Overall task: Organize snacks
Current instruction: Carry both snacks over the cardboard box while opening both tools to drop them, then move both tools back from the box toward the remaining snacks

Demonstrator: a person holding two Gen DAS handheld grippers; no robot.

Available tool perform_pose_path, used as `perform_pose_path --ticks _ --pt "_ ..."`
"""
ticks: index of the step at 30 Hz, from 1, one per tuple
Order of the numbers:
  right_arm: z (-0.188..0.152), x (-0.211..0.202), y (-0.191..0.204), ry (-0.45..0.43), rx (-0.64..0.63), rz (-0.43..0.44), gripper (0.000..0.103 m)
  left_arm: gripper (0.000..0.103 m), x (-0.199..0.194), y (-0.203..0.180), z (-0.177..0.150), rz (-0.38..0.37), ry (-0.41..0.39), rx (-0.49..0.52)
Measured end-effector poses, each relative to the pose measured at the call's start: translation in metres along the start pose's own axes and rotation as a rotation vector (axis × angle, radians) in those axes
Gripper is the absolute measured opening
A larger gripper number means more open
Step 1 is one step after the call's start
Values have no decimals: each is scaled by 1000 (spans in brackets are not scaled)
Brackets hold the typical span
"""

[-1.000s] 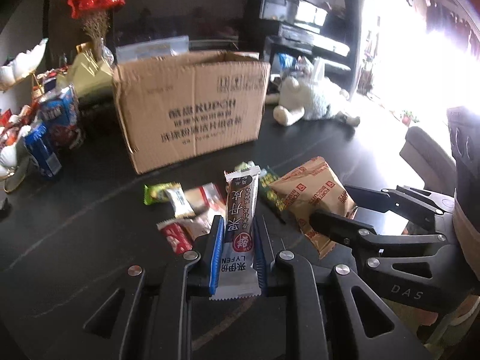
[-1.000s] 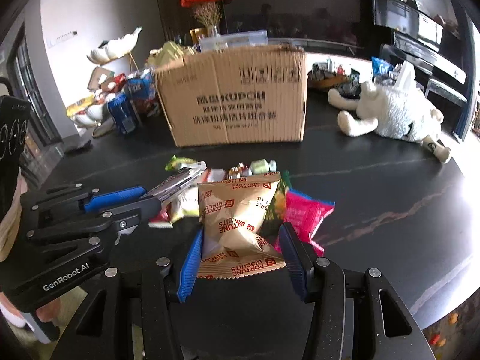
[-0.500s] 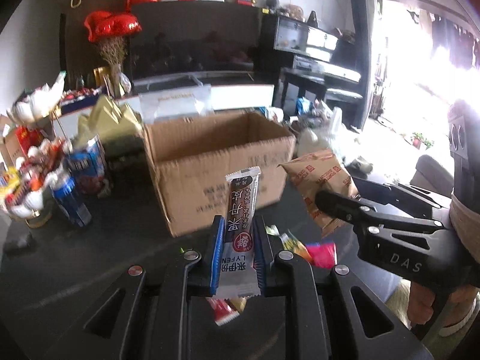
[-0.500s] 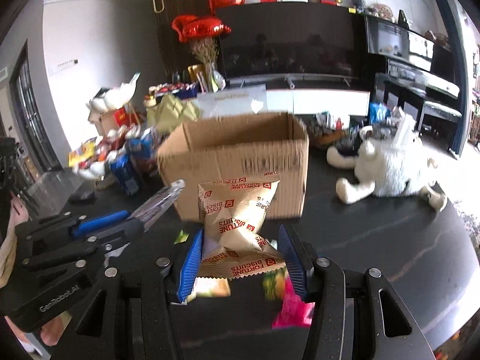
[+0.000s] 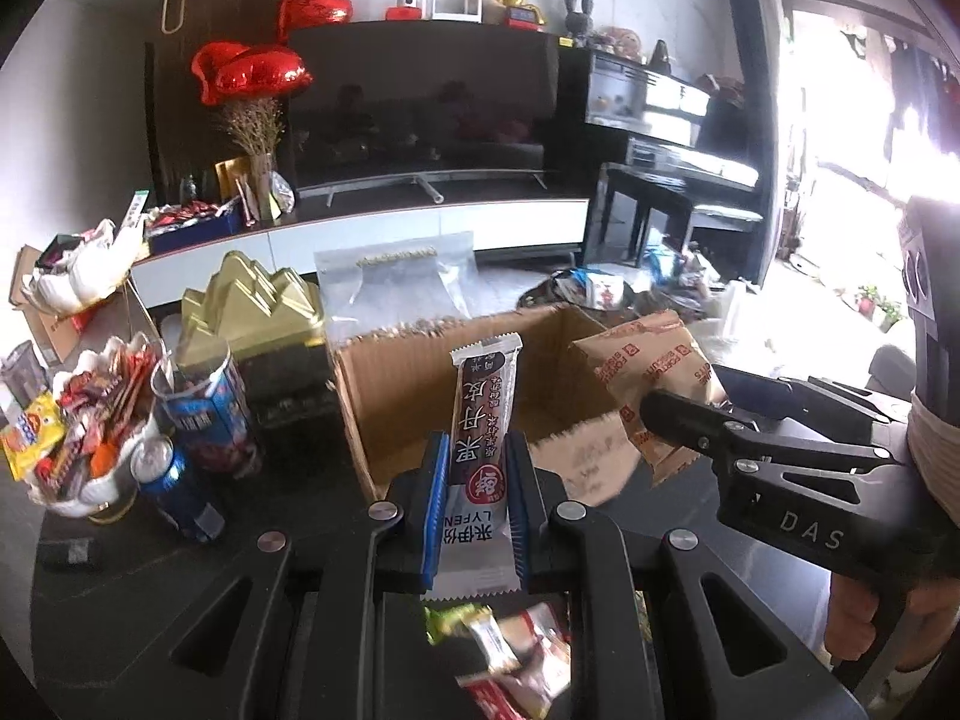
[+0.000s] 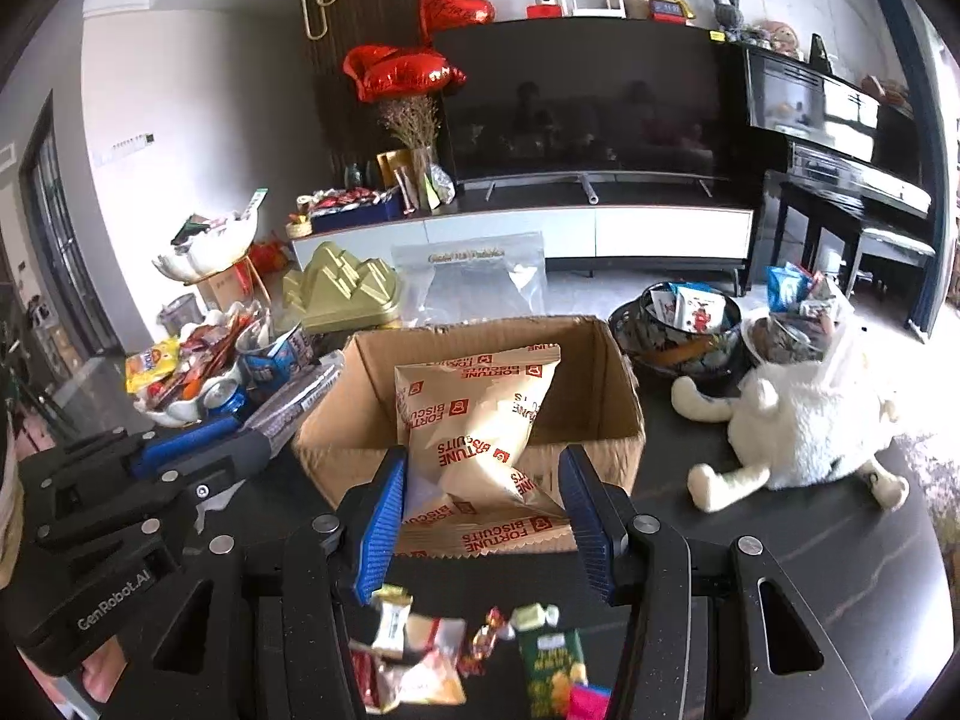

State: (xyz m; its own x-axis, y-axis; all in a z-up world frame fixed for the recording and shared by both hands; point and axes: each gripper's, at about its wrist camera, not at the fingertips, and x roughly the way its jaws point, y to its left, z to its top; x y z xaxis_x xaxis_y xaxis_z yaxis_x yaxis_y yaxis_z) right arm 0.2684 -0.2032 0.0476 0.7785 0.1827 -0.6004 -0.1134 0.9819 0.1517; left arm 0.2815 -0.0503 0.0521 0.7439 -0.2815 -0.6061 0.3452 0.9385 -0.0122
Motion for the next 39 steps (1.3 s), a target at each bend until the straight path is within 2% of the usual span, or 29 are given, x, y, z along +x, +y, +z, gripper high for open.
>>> perform_pose_path --ticks 8,13,15,16,17,18,20,24,26,30,39 --pt "27 44 -15 55 42 39 52 19 41 12 22 6 39 -1" --pt "34 65 -20 62 38 25 52 20 66 17 29 12 60 -6" --pt "34 73 -22 61 40 14 53 26 73 18 31 34 58 -1" --pt "34 77 -24 67 41 -2 56 37 75 19 31 53 54 2" --pt "34 80 -25 74 45 -13 61 45 74 20 30 72 42 -3" --pt "34 82 -27 78 51 -22 68 47 71 21 29 90 29 -12" --pt "30 82 -30 79 55 -42 68 53 65 22 25 114 14 -20" --pt "21 71 -32 78 67 -57 68 56 49 18 15 145 20 -16" --pt "16 59 -30 66 67 -60 68 60 37 16 10 138 10 -23" --pt "8 35 -25 60 63 -74 68 60 15 16 0 136 10 -46" --pt "-26 -5 -18 85 62 -85 68 62 -24 0 -33 109 19 -16"
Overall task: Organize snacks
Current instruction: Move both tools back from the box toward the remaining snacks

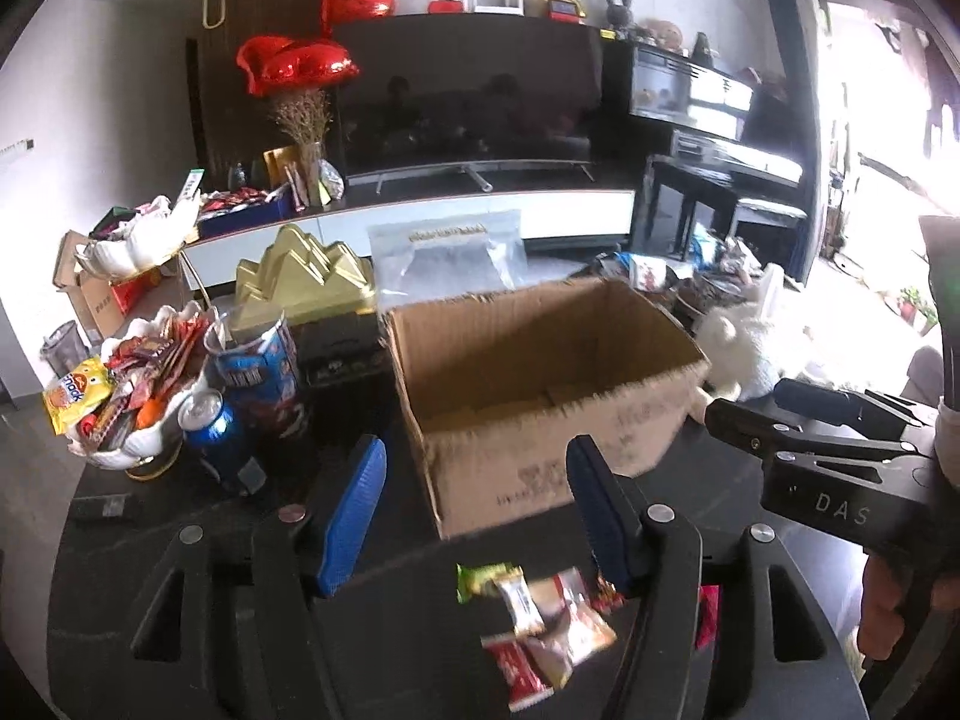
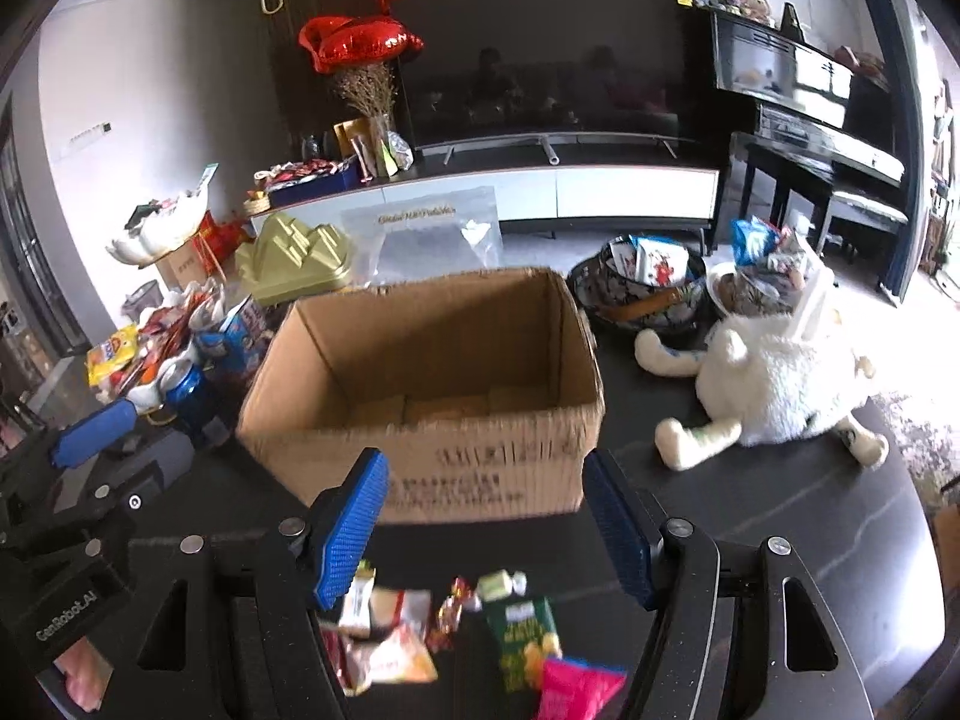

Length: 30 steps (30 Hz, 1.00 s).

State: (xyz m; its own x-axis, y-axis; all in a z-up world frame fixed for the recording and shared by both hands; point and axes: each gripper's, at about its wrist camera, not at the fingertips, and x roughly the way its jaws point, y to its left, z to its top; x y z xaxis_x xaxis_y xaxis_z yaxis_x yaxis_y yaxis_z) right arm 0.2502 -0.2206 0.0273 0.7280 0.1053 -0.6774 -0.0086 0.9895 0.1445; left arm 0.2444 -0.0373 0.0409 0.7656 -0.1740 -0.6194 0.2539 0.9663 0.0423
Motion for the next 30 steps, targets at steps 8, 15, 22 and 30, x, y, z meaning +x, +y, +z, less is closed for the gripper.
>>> perform_pose_path --ticks 8,15,22,30 --pt "-42 -32 -4 1 7 -9 68 62 -25 -21 -33 -19 -18 53" --pt "-75 -41 -10 23 21 -6 68 63 -32 -35 -57 -45 -13 96" --pt "-100 -43 -15 24 -27 -63 68 64 -32 -48 -87 -41 -7 152" --pt "-130 -28 -30 103 -4 -50 68 67 -18 -64 -108 -69 34 197"
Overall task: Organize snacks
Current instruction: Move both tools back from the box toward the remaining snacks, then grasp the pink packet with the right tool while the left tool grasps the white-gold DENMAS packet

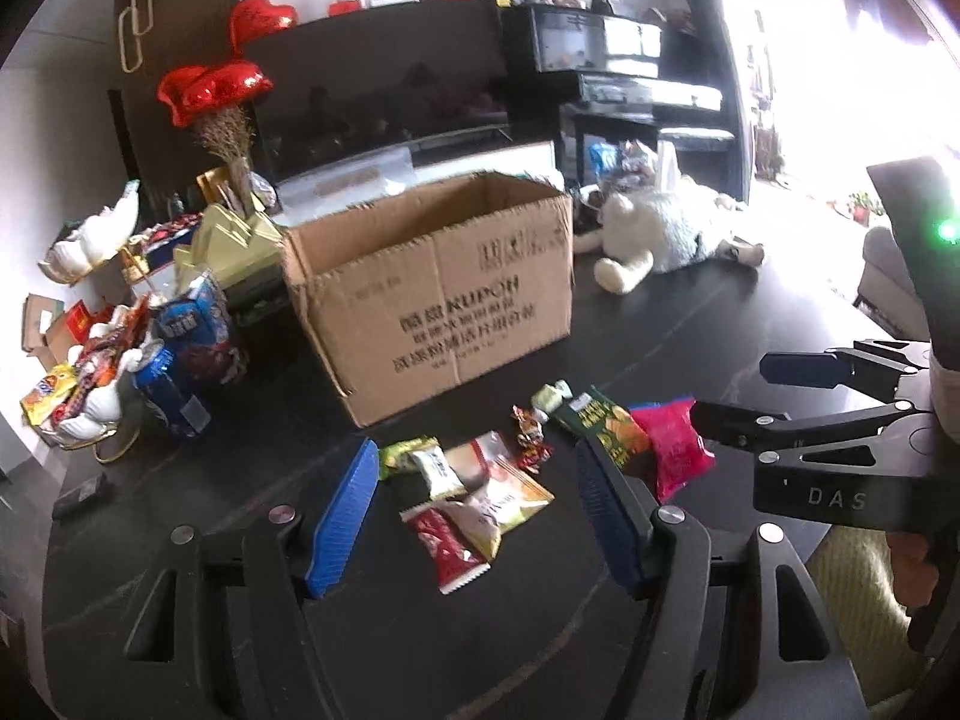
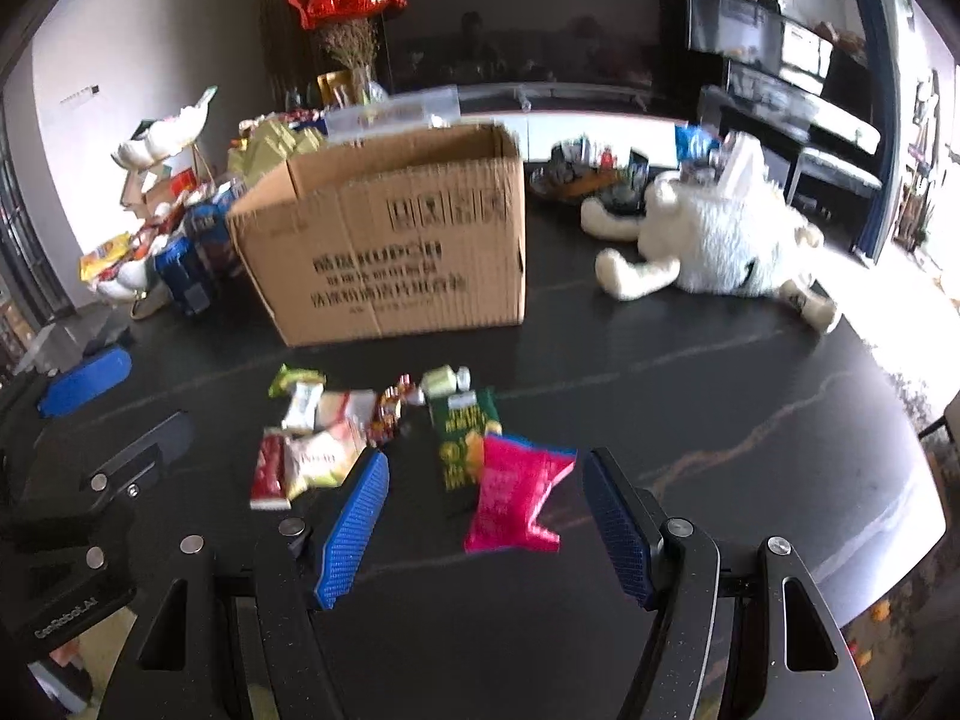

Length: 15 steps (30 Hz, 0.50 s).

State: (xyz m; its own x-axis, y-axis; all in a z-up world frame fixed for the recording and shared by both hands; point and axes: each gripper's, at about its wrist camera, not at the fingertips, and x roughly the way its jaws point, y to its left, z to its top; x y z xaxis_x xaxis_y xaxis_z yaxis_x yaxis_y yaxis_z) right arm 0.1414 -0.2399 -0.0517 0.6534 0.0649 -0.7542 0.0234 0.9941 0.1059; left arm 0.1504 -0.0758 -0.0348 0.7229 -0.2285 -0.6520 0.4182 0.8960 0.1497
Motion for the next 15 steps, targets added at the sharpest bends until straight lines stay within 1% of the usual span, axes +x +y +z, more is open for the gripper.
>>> perform_pose_path --ticks 3,15 --pt "-6 13 -8 40 37 -14 68 67 14 -2 -3 -12 42 4" --pt "-18 50 -19 114 91 -26 68 67 63 -4 -25 -63 207 13"
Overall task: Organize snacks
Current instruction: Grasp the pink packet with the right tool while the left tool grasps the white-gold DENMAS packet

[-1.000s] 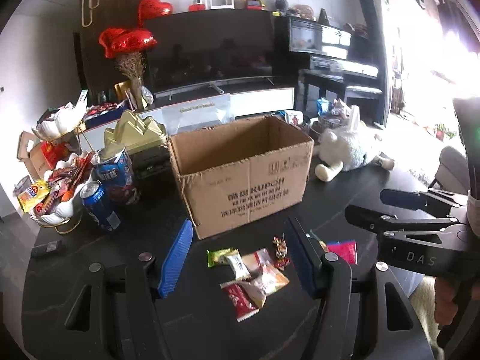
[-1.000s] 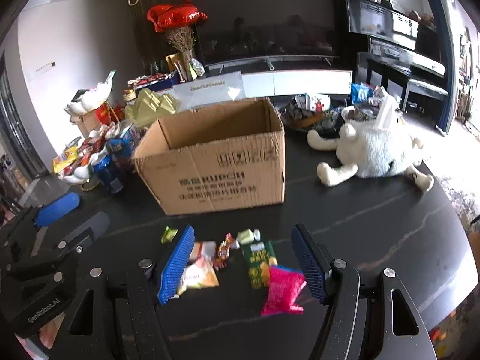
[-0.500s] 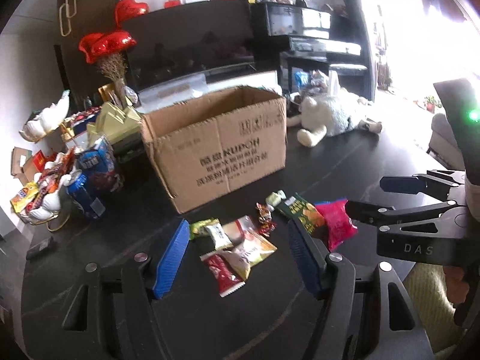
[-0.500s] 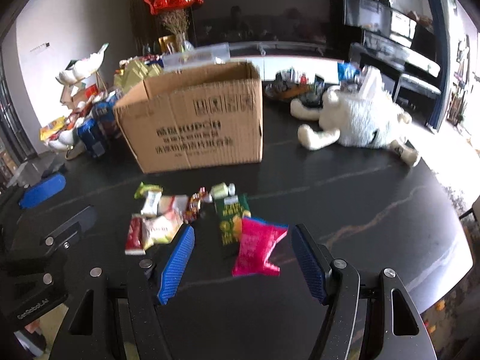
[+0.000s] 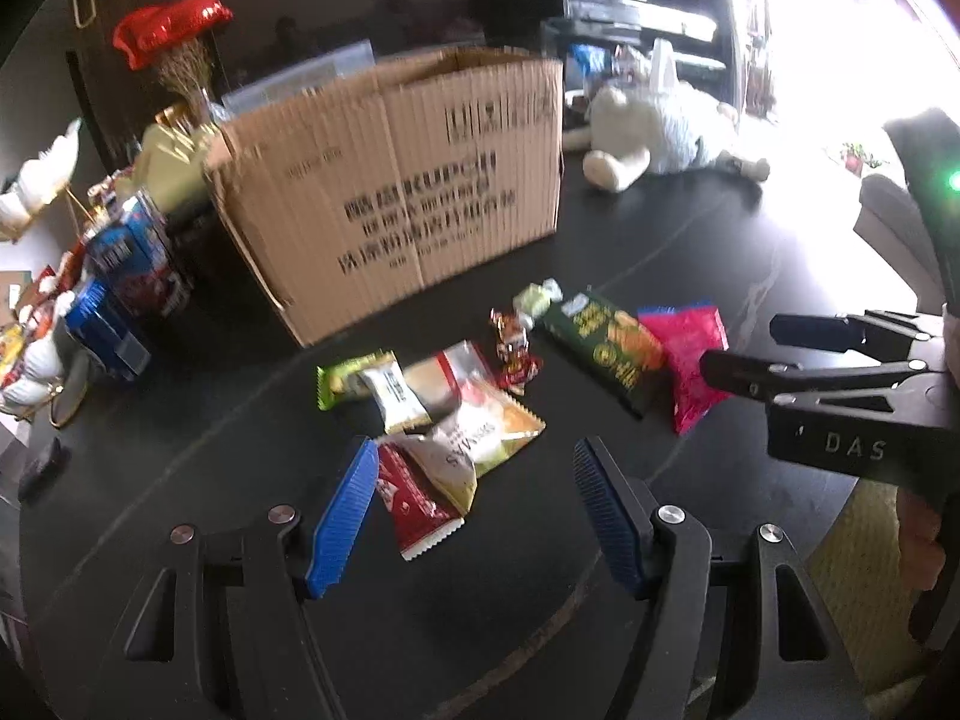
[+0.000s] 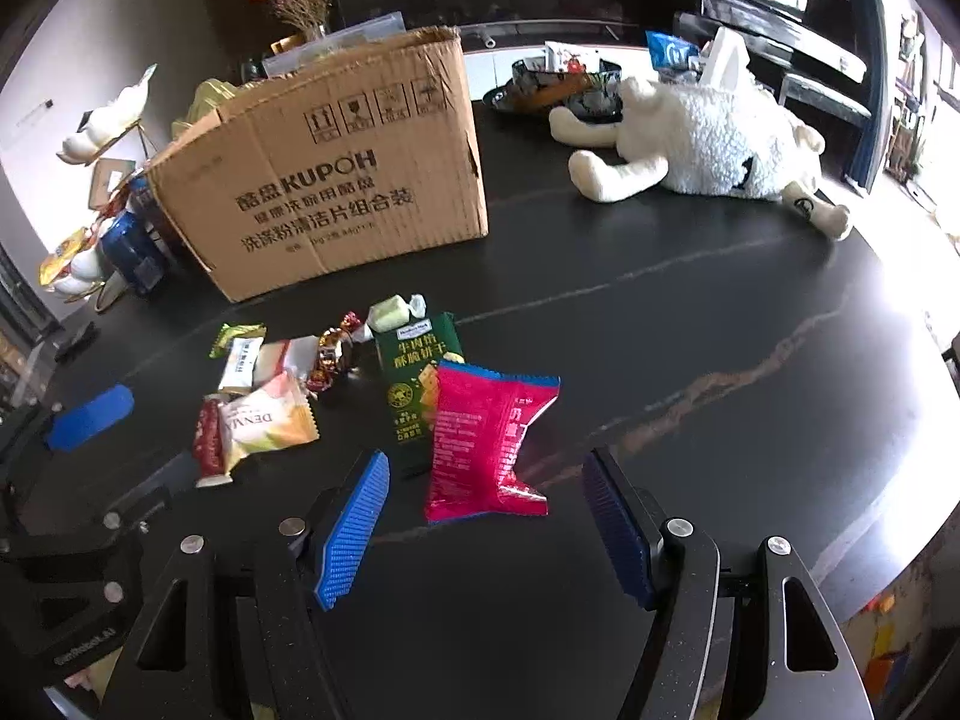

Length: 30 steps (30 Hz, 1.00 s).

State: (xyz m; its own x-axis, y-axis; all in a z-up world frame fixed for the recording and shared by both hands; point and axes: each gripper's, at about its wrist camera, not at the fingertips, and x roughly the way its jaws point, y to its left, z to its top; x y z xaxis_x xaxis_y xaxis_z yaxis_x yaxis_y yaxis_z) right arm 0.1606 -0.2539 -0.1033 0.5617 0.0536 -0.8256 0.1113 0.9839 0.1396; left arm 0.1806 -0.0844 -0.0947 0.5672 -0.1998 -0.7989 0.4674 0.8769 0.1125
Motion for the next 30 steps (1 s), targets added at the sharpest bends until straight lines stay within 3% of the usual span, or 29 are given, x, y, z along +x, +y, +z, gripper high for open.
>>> perform_pose_path --ticks 17,21,25,27,30 --pt "1 31 -2 58 26 -1 68 68 48 3 -1 12 100 -11" --pt "1 33 -2 62 29 12 61 67 55 1 1 -4 115 -22" --pt "0 36 -4 69 33 26 53 53 58 -2 1 10 108 -9" --pt "0 37 -3 70 32 35 46 42 60 -2 2 -8 115 -13" --pt "-1 36 -1 65 22 39 39 33 63 -3 1 -34 132 -19"
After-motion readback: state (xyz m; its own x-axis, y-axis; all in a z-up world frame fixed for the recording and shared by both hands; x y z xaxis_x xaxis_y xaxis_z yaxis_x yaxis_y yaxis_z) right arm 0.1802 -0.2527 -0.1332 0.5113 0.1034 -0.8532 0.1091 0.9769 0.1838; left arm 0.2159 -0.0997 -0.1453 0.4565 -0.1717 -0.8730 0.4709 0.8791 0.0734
